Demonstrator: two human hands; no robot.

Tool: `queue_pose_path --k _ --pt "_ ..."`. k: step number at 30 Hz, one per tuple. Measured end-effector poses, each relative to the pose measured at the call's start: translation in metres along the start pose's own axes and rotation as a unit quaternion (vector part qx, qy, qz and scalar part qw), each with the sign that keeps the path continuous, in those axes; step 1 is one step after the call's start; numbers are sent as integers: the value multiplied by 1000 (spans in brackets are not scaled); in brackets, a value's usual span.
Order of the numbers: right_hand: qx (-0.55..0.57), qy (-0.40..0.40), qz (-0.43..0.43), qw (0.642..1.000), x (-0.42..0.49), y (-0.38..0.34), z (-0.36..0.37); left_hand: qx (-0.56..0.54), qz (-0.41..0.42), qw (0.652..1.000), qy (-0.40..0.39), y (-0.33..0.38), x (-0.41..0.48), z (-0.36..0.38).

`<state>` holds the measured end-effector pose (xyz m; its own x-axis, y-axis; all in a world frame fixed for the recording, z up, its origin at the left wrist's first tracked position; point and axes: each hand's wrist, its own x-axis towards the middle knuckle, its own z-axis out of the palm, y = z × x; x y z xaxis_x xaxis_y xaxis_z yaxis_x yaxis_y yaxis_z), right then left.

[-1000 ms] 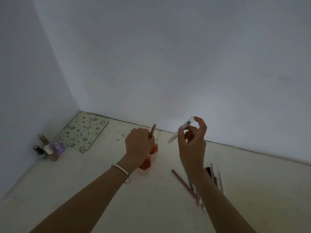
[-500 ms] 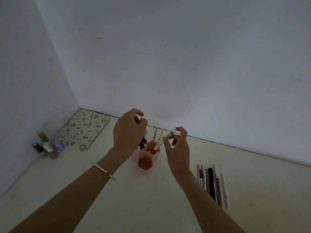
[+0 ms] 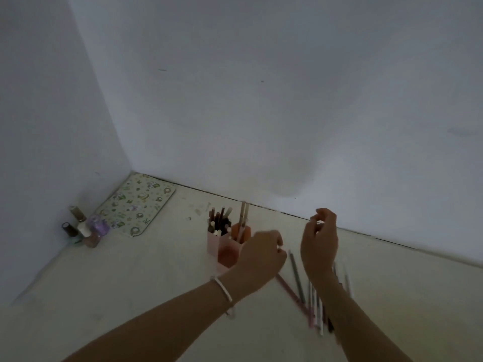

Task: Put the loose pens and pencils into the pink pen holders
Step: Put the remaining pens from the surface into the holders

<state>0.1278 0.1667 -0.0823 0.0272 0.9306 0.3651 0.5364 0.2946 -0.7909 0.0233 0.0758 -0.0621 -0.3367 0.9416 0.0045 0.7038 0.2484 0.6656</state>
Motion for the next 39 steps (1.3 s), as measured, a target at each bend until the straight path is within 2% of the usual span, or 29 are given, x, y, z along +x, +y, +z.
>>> queue_pose_path --k 3,6,10,13,15,18,20,22,24,26,28,30,32,34,37,39 --pt "7 -3 7 1000 8 11 -22 130 48 984 -114 -3 0 52" --pt "4 -19 4 1000 9 23 -35 261 99 947 -161 -9 -2 81" --pt "5 -28 -3 1000 4 35 -43 303 171 918 -192 -18 0 91" --pt "1 -34 -6 999 1 43 -43 322 265 883 -216 -28 -3 85" --pt "-8 -42 4 999 4 48 -40 317 324 869 -199 -32 -4 68" --pt "-91 -124 21 988 5 58 -28 249 358 894 -103 -34 3 22" --pt "-176 -225 39 957 -1 62 -16 171 309 936 -11 -29 6 -14" --pt "-251 -313 52 915 -13 64 -5 45 218 973 63 -20 8 -43" --pt "-318 -360 38 876 -26 67 3 -78 136 982 102 -14 9 -64" --pt "-347 -365 25 863 -38 70 8 -145 82 978 123 -14 12 -82" --pt "-346 -359 20 866 -47 67 13 -198 53 969 139 -18 15 -94" --pt "-285 -340 40 895 -50 55 16 -225 36 962 154 -25 17 -101" --pt "-175 -288 46 940 -46 33 17 -205 16 966 157 -33 20 -105" --pt "-57 -227 10 972 -35 6 18 -190 -10 971 146 -40 25 -104" --pt "87 -133 -74 984 -20 -28 16 -101 -30 987 118 -47 36 -95" --pt "118 -90 -113 982 -15 -44 17 -44 -35 993 102 -50 40 -85"
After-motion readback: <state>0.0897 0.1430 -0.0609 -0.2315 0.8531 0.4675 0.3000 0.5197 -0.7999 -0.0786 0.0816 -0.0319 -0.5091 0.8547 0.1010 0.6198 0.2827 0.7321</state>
